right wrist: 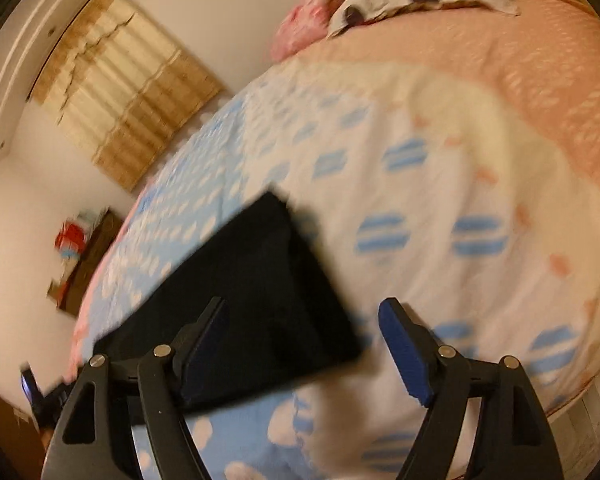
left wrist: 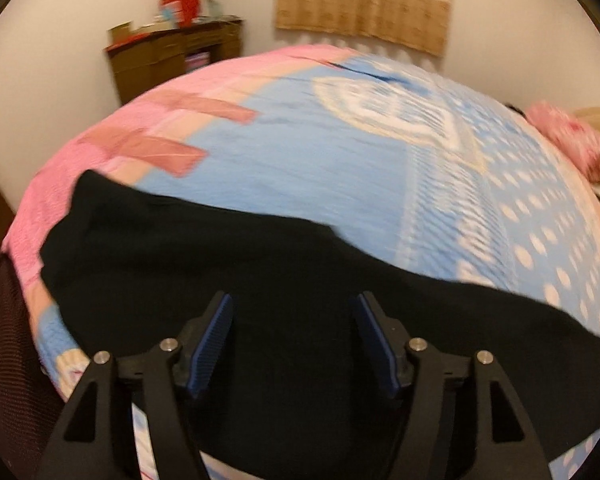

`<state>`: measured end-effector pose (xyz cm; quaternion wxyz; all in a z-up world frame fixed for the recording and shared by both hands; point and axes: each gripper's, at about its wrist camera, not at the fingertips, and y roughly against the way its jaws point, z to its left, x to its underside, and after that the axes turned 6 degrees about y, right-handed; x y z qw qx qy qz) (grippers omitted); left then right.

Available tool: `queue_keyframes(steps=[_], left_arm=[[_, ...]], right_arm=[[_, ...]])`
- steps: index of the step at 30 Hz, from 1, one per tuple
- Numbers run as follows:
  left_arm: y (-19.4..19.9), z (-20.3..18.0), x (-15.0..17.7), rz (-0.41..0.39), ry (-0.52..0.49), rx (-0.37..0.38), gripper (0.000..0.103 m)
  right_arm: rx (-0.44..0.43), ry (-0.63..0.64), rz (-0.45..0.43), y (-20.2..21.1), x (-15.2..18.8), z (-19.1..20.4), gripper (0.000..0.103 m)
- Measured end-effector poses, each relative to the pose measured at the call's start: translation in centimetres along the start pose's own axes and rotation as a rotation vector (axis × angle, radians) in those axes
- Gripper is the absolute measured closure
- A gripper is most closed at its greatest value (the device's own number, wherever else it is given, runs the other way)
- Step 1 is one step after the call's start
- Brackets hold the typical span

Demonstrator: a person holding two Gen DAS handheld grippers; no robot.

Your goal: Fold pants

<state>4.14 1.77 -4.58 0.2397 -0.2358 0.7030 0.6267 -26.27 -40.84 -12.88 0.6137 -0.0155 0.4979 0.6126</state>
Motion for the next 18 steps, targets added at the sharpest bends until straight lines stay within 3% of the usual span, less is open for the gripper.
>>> queue_keyframes(steps=[8, 10, 12, 13, 14, 18], left_arm=[[-0.9, -3.7, 1.5, 0.067, -0.068, 0.011, 0.035], [-0.9, -3.5, 1.5, 0.065, -0.071, 0.008, 0.035], [-0.9, -3.5, 1.4, 0.056, -0.078, -0.009, 0.035], [-0.9, -3.5, 1.5, 0.05, -0.086, -0.022, 0.035], [-0.9, -3.4, 1.5, 0.048, -0.091, -0.028, 0.035], [-0.6, -3.0, 1.4, 0.033, -0.097, -0.047, 0.035]], right_arm=[[-0.004, 0.048, 0.016, -0.2, 1.3, 2.5, 0.028], [0.016, 0.045, 0.009, -0.5, 1.6, 2.8, 0.038], [0.077, 0.07, 0.015, -0.8, 1.8, 3.2, 0.067], [0.089, 0.072, 0.016, -0.8, 1.8, 3.2, 0.072], [0.061, 0.059, 0.017, -0.8, 1.7, 3.1, 0.085], [0.034, 0.058, 0.013, -0.3, 0.8, 3.8, 0.09]])
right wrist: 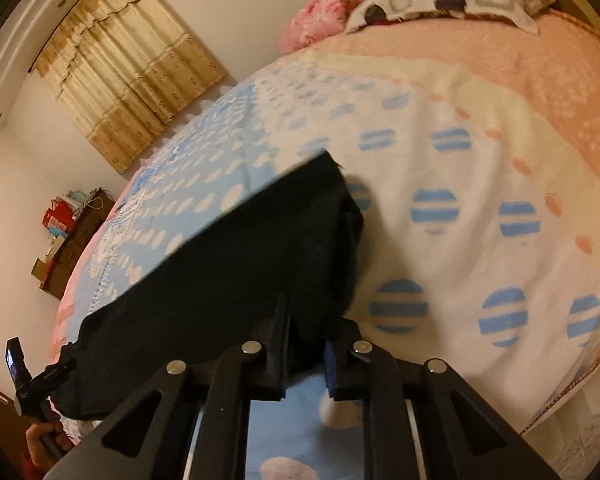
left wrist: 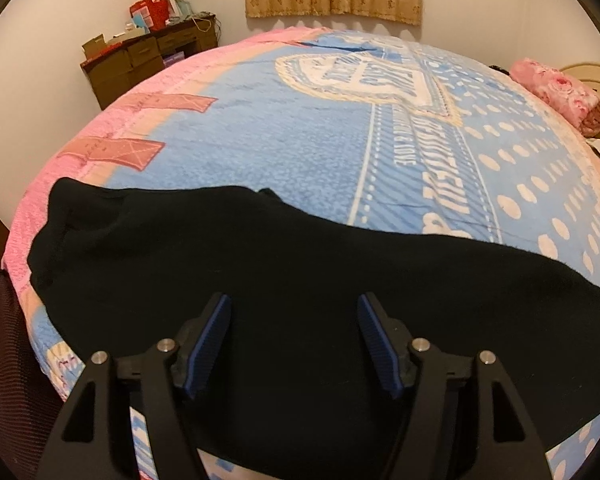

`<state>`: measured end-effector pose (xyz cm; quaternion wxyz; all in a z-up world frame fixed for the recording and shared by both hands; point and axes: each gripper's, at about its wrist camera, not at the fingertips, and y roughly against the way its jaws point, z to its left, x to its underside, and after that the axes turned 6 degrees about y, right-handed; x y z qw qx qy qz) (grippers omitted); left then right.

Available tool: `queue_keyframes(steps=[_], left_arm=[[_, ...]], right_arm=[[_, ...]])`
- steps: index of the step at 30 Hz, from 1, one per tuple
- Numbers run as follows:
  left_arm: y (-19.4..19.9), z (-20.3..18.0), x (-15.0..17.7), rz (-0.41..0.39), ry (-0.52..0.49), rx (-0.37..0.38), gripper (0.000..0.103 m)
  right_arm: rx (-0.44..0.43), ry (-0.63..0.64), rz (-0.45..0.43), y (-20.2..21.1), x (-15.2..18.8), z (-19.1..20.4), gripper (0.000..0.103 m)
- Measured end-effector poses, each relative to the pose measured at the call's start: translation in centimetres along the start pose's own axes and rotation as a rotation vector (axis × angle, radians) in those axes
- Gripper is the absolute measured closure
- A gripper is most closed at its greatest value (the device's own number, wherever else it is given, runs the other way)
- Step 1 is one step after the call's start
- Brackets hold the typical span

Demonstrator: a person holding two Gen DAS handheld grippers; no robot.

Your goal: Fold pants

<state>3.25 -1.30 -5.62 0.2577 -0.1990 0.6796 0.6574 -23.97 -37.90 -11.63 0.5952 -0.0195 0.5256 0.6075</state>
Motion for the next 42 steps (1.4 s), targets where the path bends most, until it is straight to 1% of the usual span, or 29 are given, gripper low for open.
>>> queue_keyframes(steps=[3, 5, 9, 11, 12, 15, 18, 19, 21, 23, 24, 25, 26, 27, 28, 29, 30, 31, 33, 35, 36, 37, 39, 42], left_arm=[[0.3, 0.5, -0.1, -0.015, -0.004, -0.016, 0.035], [0.6, 1.0, -0.2, -0.021, -0.002, -0.016, 0.034], [1.3, 3.0, -0.6, -0.041, 0.028, -0.014, 0.033], [1.5, 4.2, -0.8, -0.047, 0.047, -0.025, 0.032], [1.8, 5.5, -1.0, -0.055, 0.071, -0.029, 0.032], [2.4, 8.3, -1.4, -0.071, 0.12, -0.047, 0.032], [3.1, 11.5, -1.7, -0.095, 0.171, -0.081, 0.032], [3.2, 12.6, -1.9, -0.1, 0.188, -0.096, 0.032], [3.2, 14.4, -2.0, -0.103, 0.22, -0.122, 0.032], [3.1, 16.2, -2.1, -0.101, 0.27, -0.133, 0.032], [2.9, 17.4, -2.2, -0.095, 0.302, -0.133, 0.032], [2.7, 18.1, -2.1, -0.091, 0.323, -0.136, 0.032], [2.6, 18.6, -2.1, -0.088, 0.34, -0.137, 0.032], [2.3, 19.5, -2.1, -0.086, 0.362, -0.134, 0.032], [2.1, 19.8, -2.1, -0.083, 0.372, -0.134, 0.032], [1.8, 20.1, -2.0, -0.078, 0.381, -0.136, 0.032], [1.5, 20.5, -2.0, -0.067, 0.395, -0.134, 0.032], [1.3, 20.8, -1.9, -0.06, 0.405, -0.127, 0.032], [0.9, 21.1, -1.7, -0.05, 0.424, -0.111, 0.032], [0.6, 21.4, -1.5, -0.038, 0.436, -0.101, 0.032], [0.3, 21.5, -1.3, -0.027, 0.447, -0.094, 0.032], [0.1, 21.5, -1.2, -0.021, 0.46, -0.087, 0.032], [-0.4, 22.0, -0.7, 0.005, 0.504, -0.063, 0.032], [-1.4, 22.5, 0.4, 0.034, 0.589, -0.021, 0.032]], right_arm=[[-0.058, 0.026, -0.047, 1.4, -1.2, 2.3, 0.091], [-0.128, 0.068, -0.071, 2.3, -2.3, 5.0, 0.091], [-0.288, 0.217, -0.092, 3.2, -3.4, 13.0, 0.091], [-0.38, 0.291, -0.067, 2.5, -3.2, 17.7, 0.091], [-0.416, 0.324, -0.051, 2.0, -2.9, 19.8, 0.091], [-0.506, 0.435, 0.011, -0.5, -0.7, 26.5, 0.091], [-0.555, 0.567, 0.077, -3.8, 3.1, 33.1, 0.091], [-0.562, 0.603, 0.091, -4.7, 4.3, 34.6, 0.091], [-0.536, 0.714, 0.107, -6.6, 7.2, 37.8, 0.091], [-0.484, 0.816, 0.11, -8.5, 10.6, 40.3, 0.091], [-0.452, 0.854, 0.113, -9.4, 11.8, 41.1, 0.088], [-0.419, 0.892, 0.122, -10.2, 13.3, 41.6, 0.088], [-0.39, 0.925, 0.15, -11.2, 14.7, 42.0, 0.084], [-0.395, 0.943, 0.159, -11.5, 15.7, 42.1, 0.069], [-0.423, 0.955, 0.132, -11.1, 16.0, 42.0, 0.055], [-0.486, 0.977, 0.123, -10.4, 16.7, 42.1, 0.025], [-0.538, 1.001, 0.128, -10.0, 17.2, 42.3, 0.012], [-0.565, 1.034, 0.13, -9.5, 17.8, 42.8, 0.012], [-0.572, 1.07, 0.135, -9.0, 18.2, 43.1, 0.013], [-0.644, 1.005, 0.155, -8.2, 17.0, 42.5, 0.013], [-0.669, 0.956, 0.156, -7.8, 16.1, 41.9, 0.013], [-0.674, 0.903, 0.149, -7.4, 15.0, 41.2, 0.013], [-0.648, 0.816, 0.113, -6.6, 12.9, 39.6, 0.013], [-0.575, 0.708, 0.06, -6.2, 9.3, 36.2, 0.013]])
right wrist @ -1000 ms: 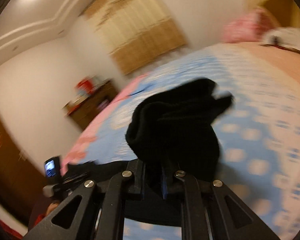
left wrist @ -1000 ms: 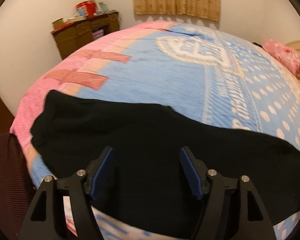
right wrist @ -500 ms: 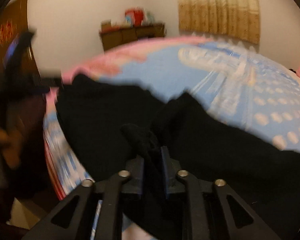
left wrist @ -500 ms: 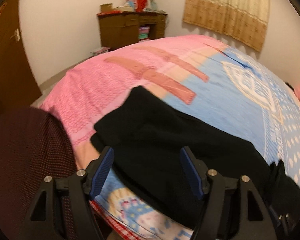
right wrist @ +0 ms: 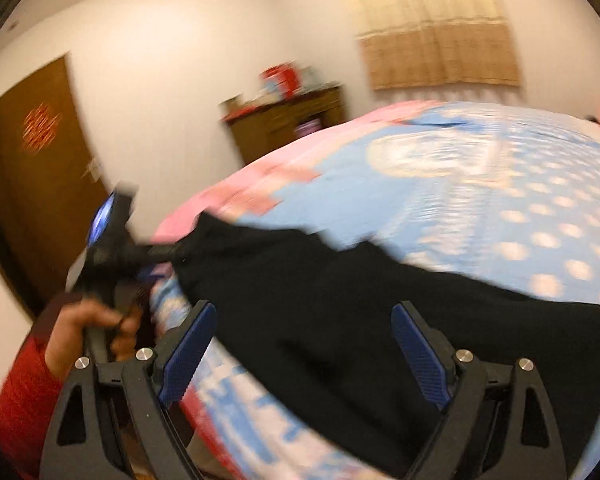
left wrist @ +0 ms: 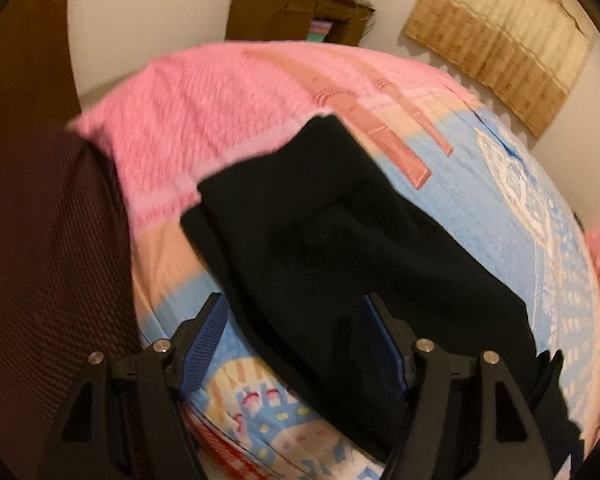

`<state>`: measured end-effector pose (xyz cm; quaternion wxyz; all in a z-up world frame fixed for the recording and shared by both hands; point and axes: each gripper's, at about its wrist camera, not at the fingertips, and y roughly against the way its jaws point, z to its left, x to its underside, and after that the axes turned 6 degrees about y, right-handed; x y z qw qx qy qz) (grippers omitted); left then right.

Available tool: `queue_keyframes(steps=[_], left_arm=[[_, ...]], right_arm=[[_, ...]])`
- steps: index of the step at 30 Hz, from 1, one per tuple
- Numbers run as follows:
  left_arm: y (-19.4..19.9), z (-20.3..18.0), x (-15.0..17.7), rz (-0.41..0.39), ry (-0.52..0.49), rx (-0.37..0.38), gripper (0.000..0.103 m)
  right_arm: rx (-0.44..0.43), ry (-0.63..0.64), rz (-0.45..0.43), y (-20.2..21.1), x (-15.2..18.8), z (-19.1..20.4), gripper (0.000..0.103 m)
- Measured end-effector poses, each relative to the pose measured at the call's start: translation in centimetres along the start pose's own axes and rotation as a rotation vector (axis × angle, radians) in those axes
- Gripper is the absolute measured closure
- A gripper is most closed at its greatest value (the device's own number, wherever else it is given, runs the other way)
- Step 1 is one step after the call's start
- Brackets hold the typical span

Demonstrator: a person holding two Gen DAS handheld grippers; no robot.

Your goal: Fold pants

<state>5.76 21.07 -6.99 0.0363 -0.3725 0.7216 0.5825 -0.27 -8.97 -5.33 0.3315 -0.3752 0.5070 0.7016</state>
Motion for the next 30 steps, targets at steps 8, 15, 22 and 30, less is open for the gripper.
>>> queue_keyframes(steps=[8, 15, 22, 30], left_arm=[[-2.3, 0.0, -0.5, 0.012, 0.131, 0.082, 0.01], [-2.1, 0.0, -0.3, -0.042, 0.186, 0.214, 0.042], [-1.3, 3.0, -0.6, -0.023, 0.271, 0.354, 0.09], [-1.2, 2.5, -0.6, -0.035, 0.24, 0.329, 0.09]], right_arm=[[0.1, -0.2, 0.001, 3.8, 1.3, -6.0, 0.013], [0.09, -0.24, 0.028, 4.0, 2.3, -6.4, 0.013], [0.09, -0.255, 0.019, 4.1, 2.2, -6.7, 0.013], [0.088, -0.321, 0.022, 4.5, 2.8, -7.9, 0.013]])
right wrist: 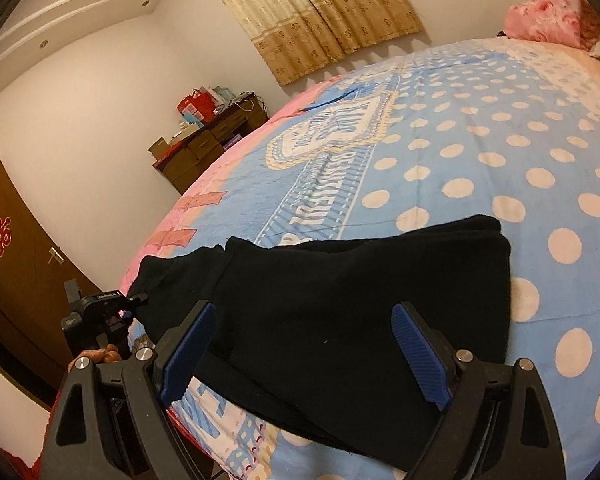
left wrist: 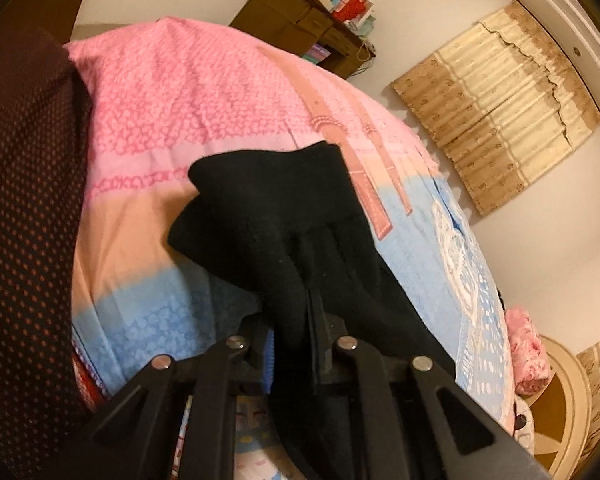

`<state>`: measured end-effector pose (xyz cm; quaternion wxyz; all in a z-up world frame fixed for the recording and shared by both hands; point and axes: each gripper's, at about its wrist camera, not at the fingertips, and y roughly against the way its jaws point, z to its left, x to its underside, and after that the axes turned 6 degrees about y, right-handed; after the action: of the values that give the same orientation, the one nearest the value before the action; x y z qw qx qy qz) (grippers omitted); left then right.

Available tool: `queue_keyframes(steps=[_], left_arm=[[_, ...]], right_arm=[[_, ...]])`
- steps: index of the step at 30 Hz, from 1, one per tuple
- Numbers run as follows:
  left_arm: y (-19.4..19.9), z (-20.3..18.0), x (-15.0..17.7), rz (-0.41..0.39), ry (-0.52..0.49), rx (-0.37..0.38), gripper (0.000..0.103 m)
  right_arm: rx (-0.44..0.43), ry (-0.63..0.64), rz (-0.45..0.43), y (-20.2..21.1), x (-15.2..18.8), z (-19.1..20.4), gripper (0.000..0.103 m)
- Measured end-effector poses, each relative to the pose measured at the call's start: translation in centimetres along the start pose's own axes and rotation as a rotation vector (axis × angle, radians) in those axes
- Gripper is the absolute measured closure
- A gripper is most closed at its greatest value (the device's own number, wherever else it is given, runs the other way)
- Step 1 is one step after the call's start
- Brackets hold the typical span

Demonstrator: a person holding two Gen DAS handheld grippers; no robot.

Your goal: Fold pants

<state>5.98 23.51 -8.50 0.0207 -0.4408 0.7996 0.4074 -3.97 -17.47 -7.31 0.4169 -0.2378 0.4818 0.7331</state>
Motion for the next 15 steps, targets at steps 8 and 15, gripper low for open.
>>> queue_keyframes(steps=[8, 15], left_arm=[[3.7, -4.1, 0.7, -0.074, -0.15, 0.078, 0.09], [7.9, -14.3, 6.8, -0.048, -0.542, 0.327, 0.092]], right_arm=[[0.018, -0.054, -0.019, 1.0, 0.0, -1.6, 0.013], [0.131, -0.152, -0.114, 5.6, -0.2, -6.4, 0.013]])
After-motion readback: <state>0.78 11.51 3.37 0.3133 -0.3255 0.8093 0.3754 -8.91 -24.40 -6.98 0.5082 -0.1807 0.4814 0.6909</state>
